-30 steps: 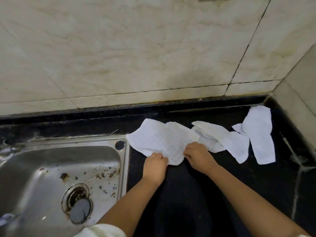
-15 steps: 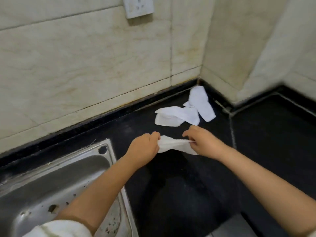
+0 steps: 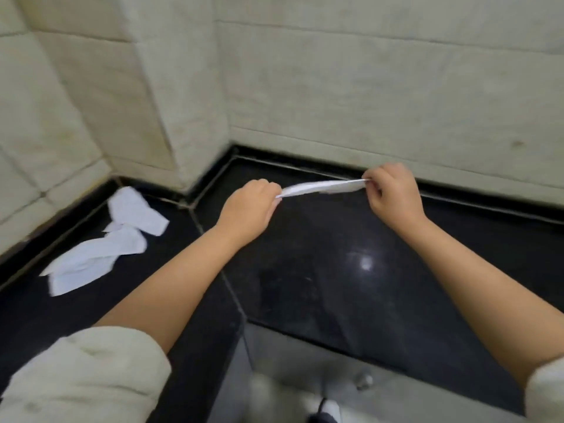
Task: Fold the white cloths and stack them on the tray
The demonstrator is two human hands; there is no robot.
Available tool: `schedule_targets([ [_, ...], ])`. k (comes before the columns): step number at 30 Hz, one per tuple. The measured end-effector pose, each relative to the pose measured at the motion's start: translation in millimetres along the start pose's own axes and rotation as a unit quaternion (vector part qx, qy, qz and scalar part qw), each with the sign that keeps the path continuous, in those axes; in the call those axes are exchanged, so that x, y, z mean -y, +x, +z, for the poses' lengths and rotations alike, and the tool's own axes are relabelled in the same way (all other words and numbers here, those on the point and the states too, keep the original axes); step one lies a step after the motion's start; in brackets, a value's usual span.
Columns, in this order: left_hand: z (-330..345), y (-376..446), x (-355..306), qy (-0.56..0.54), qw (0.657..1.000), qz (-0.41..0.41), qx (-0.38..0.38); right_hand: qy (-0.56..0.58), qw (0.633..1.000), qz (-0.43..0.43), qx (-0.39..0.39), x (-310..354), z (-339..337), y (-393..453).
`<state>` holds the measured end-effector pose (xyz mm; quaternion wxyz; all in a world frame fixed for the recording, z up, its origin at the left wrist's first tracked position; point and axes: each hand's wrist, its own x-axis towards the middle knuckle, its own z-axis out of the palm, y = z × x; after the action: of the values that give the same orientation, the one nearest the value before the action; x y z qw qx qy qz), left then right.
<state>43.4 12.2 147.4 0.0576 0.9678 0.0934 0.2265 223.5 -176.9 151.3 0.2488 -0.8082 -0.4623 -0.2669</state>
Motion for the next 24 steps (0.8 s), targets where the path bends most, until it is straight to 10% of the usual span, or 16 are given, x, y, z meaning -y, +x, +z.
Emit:
schedule_targets([
  [3,44.9,8.7,-24.0,-0.019,0.993,0.095,0.073,-0.008,1.0,0.001,0.003,-46.5,-16.9,-55.5],
  [8,125.2,-11.1,-45.0,-0.061,0.966,0.097,0.231,-0.002,0.973,-0.004,0.231,-93.1,-5.0,-152.6],
  [15,180.7,-22.2,-65.1,-0.085,0.828,0.015,0.554,0.125,0.816,0.119,0.551,-120.5,15.1,-213.2],
  [24,202.5,25.8,-51.3,-0.122,0.909,-0.132,0.376,0.163,0.858,0.277,0.401,-161.2,52.7,-163.0],
])
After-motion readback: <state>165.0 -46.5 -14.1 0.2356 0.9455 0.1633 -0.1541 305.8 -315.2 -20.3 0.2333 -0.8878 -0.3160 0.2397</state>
